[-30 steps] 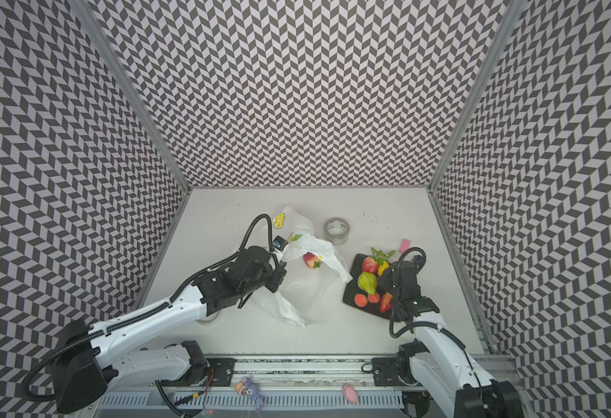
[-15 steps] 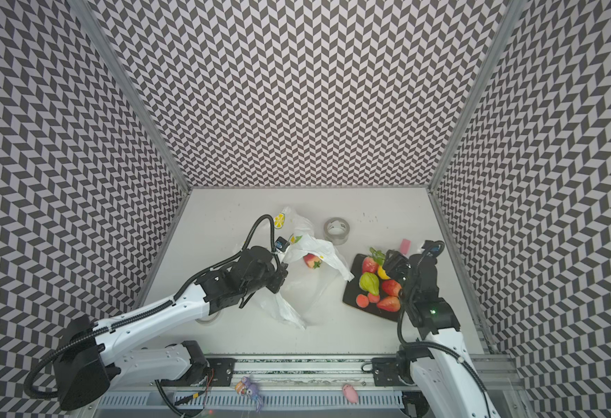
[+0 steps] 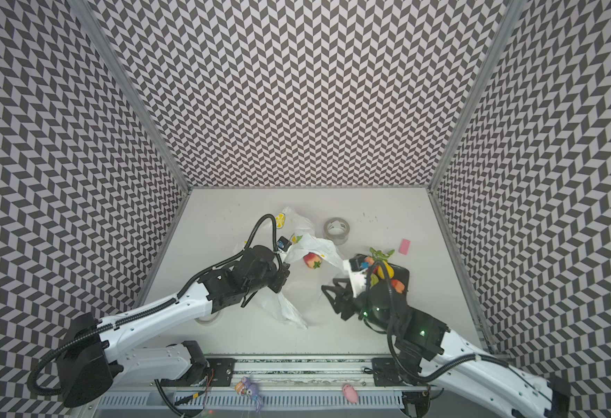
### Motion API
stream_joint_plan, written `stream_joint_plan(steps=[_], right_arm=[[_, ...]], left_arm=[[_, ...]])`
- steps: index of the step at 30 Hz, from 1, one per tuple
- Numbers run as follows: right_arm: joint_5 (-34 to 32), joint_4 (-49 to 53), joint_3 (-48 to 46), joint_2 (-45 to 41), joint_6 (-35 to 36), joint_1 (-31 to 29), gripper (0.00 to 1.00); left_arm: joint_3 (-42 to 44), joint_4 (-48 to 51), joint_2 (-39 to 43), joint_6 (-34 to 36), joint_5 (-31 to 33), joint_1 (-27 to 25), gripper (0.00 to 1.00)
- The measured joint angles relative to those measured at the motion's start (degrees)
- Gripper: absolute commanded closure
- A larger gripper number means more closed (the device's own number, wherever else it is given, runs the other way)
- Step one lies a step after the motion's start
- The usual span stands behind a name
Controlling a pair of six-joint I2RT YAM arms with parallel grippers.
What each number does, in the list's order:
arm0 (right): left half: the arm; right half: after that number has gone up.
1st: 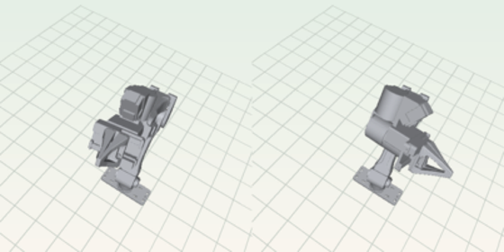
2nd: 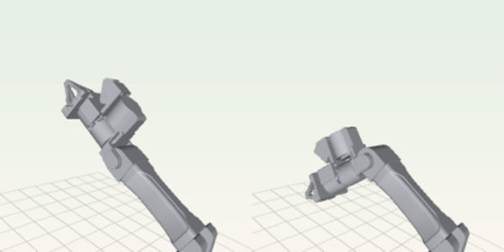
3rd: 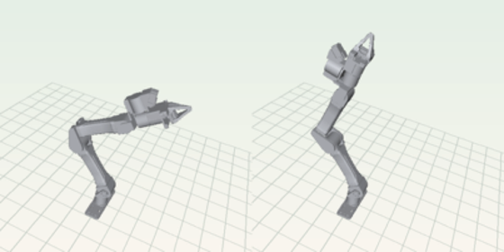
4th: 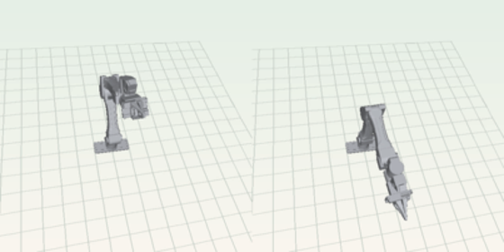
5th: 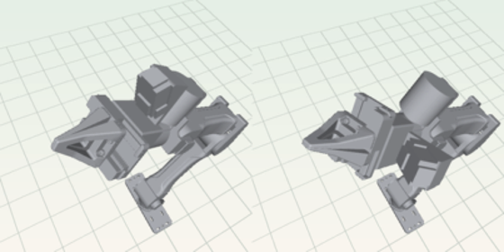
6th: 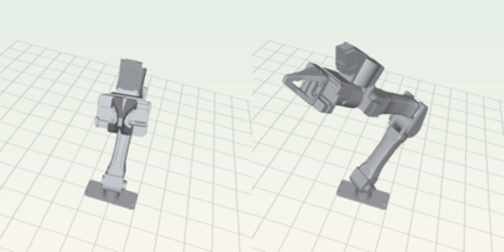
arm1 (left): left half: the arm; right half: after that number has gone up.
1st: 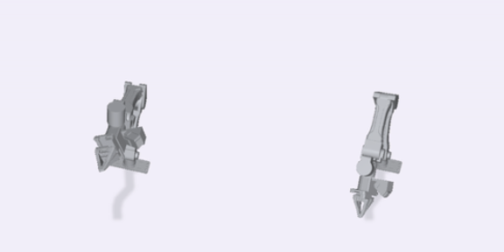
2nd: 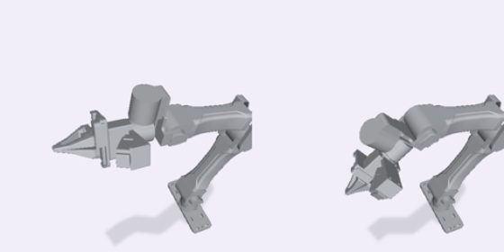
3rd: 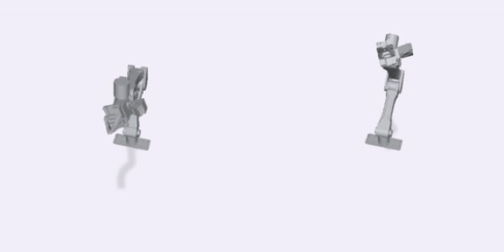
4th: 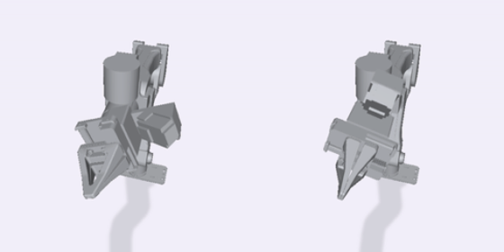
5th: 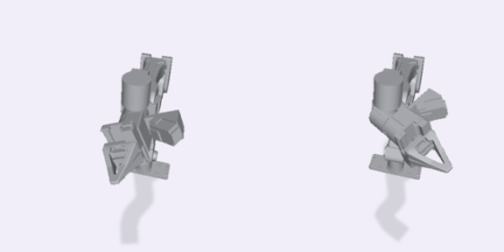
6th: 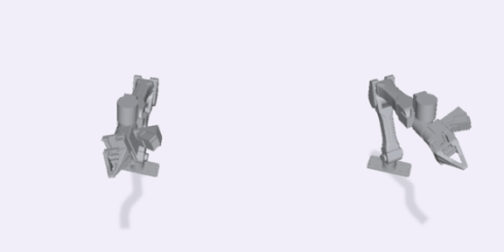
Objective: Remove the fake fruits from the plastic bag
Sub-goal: 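Move the right gripper back into the bag while the left gripper holds it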
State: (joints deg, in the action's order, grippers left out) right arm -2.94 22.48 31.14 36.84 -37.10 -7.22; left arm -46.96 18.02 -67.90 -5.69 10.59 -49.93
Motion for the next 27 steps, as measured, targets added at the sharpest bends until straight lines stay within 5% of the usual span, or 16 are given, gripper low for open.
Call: stream_joint_plan(steps=[9, 18, 22, 27], right_arm=[[1.4, 0.9, 3.9, -5.0, 1.7, -31.1, 0.49], [-8.2, -19.2, -7.8, 1.7, 18.8, -62.2, 0.53], [-16.4, -29.8, -11.9, 11.2, 23.0, -64.0, 0.54], [-21.4, -40.0, -11.6, 23.8, 23.4, -59.4, 0.53]], left_arm=[[-0.2, -0.4, -1.1, -0.1, -0.7, 0.0, 1.00], [-0.5, -0.7, -1.4, -0.4, -1.1, 0.0, 1.00], [-0.5, -0.6, -1.3, -0.5, -1.4, 0.0, 1.00], [-0.5, -0.6, -0.3, -0.7, -1.8, 0.0, 1.00]])
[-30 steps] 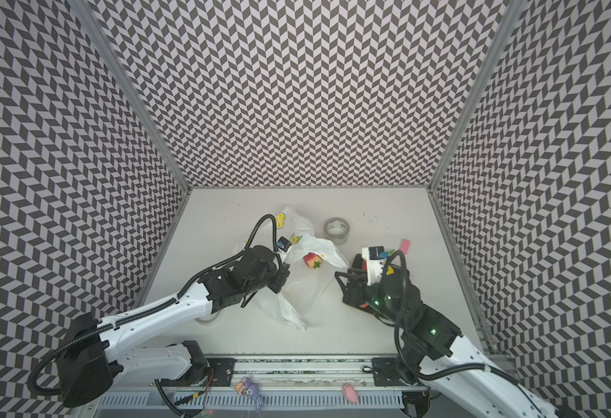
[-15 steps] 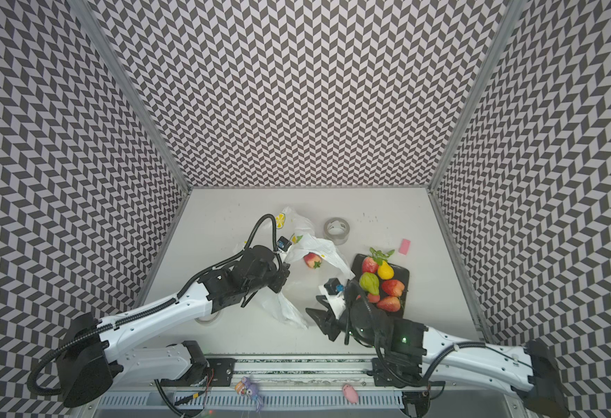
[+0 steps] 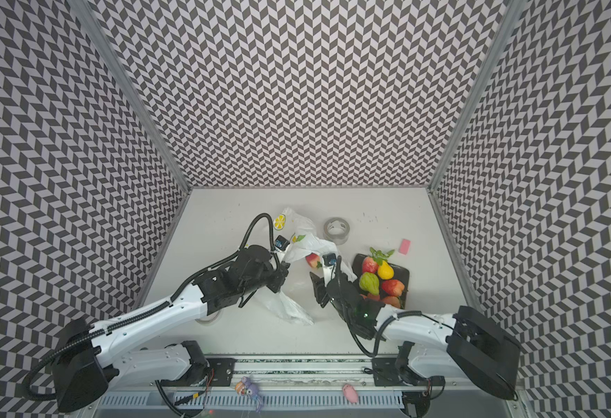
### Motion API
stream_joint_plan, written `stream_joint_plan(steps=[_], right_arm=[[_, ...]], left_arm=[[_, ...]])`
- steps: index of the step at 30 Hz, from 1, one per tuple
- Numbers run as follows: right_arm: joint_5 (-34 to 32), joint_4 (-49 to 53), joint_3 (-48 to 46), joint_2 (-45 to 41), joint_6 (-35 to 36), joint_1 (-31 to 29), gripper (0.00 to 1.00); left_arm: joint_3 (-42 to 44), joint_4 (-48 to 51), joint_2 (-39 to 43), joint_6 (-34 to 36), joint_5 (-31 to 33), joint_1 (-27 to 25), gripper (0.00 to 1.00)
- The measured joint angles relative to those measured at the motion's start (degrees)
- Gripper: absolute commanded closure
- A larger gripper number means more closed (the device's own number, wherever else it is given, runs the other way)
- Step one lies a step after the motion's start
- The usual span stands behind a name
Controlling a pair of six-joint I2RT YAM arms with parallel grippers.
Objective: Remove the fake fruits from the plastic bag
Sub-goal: 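Move the right gripper back into the bag while the left gripper holds it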
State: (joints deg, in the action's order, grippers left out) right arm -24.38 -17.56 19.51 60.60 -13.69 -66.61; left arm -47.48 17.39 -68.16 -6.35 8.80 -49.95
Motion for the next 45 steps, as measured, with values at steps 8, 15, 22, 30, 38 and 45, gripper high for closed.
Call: stream_joint_plan(steps=[8, 15, 22, 30, 38, 45], right_arm=[[-0.1, -7.3, 5.7, 11.8, -5.7, 10.6, 0.43], [0.2, -10.0, 9.4, 20.3, -15.5, 14.8, 0.34], [0.9, -10.1, 12.1, 26.6, -25.2, 18.7, 0.25], [3.9, -12.6, 14.4, 32.9, -33.0, 21.0, 0.22], [7.2, -16.7, 17.4, 36.1, -38.4, 22.2, 0.26], [10.7, -21.7, 13.9, 35.3, -36.4, 22.5, 0.33]], left_arm=[[0.0, 0.0, 1.3, 0.0, -1.0, 0.0, 1.00], [0.0, 0.0, 1.2, 0.0, -1.5, -0.4, 1.00], [0.0, 0.0, 0.4, 0.0, -1.9, -1.3, 1.00], [0.0, 0.3, -1.8, -0.2, -2.7, -2.6, 1.00], [-0.4, 0.3, -3.5, -0.2, -3.4, -3.0, 1.00], [-0.4, 0.4, -2.6, 1.0, -3.1, -2.2, 1.00]])
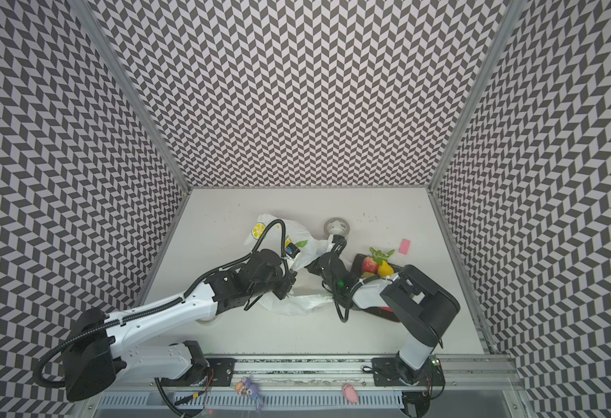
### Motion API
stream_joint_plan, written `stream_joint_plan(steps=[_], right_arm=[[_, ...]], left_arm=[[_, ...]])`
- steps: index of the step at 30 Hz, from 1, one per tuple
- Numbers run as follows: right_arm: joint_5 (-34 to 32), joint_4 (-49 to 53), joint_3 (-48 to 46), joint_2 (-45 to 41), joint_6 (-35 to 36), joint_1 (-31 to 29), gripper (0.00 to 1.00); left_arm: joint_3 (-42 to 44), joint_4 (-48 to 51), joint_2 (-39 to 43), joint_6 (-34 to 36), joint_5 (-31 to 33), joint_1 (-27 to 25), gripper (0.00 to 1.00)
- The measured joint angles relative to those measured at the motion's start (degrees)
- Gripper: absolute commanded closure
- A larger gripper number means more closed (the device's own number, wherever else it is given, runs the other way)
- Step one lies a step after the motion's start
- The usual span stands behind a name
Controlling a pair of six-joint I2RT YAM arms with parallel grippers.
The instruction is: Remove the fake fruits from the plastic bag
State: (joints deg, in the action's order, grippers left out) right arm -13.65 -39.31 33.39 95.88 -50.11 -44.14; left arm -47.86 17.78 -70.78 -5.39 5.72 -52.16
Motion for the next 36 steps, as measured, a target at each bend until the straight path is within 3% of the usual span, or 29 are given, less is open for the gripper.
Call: stream_joint_plan(steps=[10, 19, 26, 36], right_arm=[[3.8, -7.5, -16.2, -16.2, 26.1, -3.3, 0.34], [2.4, -6.8, -18.6, -27.5, 56.7, -10.5, 0.40], [-0.7, -4.3, -16.5, -22.3, 69.8, -11.9, 0.43], [-11.5, -1.3, -6.3, -9.6, 83.0, -11.9, 0.35]], left_arm=[[-3.2, 1.3, 1.7, 4.6, -0.5, 4.6, 1.00], [-6.6, 2.6, 1.6, 8.4, -2.9, 6.2, 1.00], [-7.6, 3.7, 0.9, 10.8, -4.8, 6.3, 1.00], [-9.5, 5.2, 1.2, 15.8, -8.3, 6.3, 1.00]])
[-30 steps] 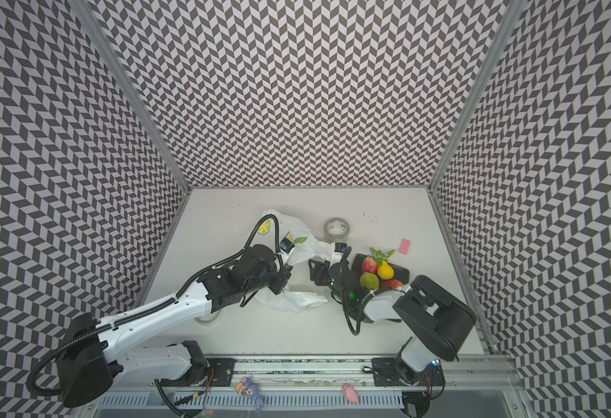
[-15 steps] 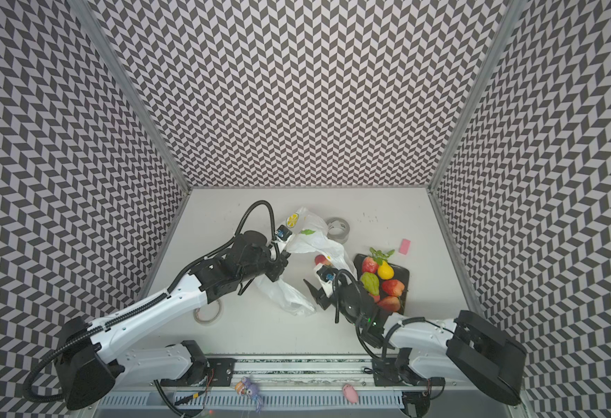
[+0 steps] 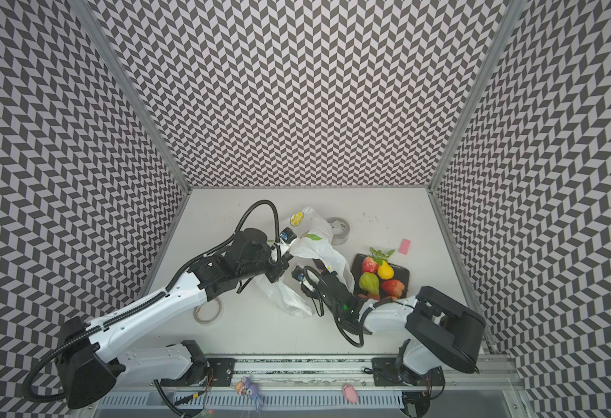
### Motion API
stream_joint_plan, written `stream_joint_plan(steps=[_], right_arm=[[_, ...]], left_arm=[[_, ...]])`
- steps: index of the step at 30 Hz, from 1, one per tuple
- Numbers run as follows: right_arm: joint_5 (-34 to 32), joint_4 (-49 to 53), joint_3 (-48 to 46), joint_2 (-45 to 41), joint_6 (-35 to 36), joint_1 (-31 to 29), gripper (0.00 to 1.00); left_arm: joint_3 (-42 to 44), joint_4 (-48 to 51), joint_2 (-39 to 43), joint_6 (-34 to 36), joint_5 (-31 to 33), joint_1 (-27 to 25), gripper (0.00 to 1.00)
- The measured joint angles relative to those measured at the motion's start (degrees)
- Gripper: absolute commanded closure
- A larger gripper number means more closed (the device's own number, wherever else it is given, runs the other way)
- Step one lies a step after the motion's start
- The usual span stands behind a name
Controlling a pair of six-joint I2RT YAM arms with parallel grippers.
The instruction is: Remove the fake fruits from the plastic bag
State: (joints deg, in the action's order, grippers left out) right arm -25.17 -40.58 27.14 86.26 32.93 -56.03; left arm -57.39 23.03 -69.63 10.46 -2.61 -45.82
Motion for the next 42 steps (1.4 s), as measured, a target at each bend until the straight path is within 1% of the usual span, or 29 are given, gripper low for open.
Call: stream_joint_plan(steps=[2, 6, 11, 15, 22, 28, 33, 35, 37, 38, 41, 42], right_arm=[[-1.3, -0.1, 1.2, 2.5, 2.7, 0.4, 0.36], [-2.8, -1.2, 1.7, 6.8, 6.7, 1.5, 0.34], [-2.5, -0.9, 3.1, 9.2, 7.9, 3.8, 0.32], [-0.9, 0.5, 6.2, 9.6, 6.1, 5.2, 0.30], [4.4, 8.0, 12.9, 11.4, 1.9, 7.6, 0.29], [7.5, 15.5, 18.4, 15.5, 0.4, 10.0, 0.30], [7.4, 20.5, 23.6, 20.9, -0.6, 10.9, 0.32], [7.1, 22.6, 25.8, 23.1, -1.0, 11.2, 0.35], [6.6, 23.6, 27.9, 24.6, -1.3, 11.3, 0.41], [6.6, 24.4, 28.8, 25.1, -1.3, 11.3, 0.47], [6.7, 26.5, 29.6, 25.4, -2.3, 11.3, 0.73], [7.0, 27.5, 29.5, 25.3, -2.9, 11.2, 0.79]], left_arm=[[-0.4, 0.2, 0.2, 0.5, -0.8, 0.0, 1.00], [-0.5, 0.7, 0.8, 1.2, -1.6, 0.0, 1.00], [-0.5, 1.6, 2.3, 1.8, -2.4, 0.0, 1.00], [-0.5, 1.8, 3.2, 2.1, -3.1, -0.1, 1.00], [-0.7, 2.3, 3.3, 3.7, -5.3, -0.2, 1.00], [-0.7, 2.9, 3.3, 5.4, -5.9, -0.2, 1.00], [-0.7, 3.5, 3.3, 6.6, -6.0, -0.2, 1.00], [-0.7, 3.8, 3.3, 6.6, -6.0, -0.2, 1.00], [-0.7, 4.0, 3.3, 6.6, -5.8, -0.2, 1.00], [-0.7, 4.0, 3.4, 6.6, -5.7, -0.2, 1.00], [0.1, 3.8, 4.0, 6.5, -4.7, -0.2, 1.00], [0.7, 3.7, 4.5, 6.4, -4.1, -0.2, 1.00]])
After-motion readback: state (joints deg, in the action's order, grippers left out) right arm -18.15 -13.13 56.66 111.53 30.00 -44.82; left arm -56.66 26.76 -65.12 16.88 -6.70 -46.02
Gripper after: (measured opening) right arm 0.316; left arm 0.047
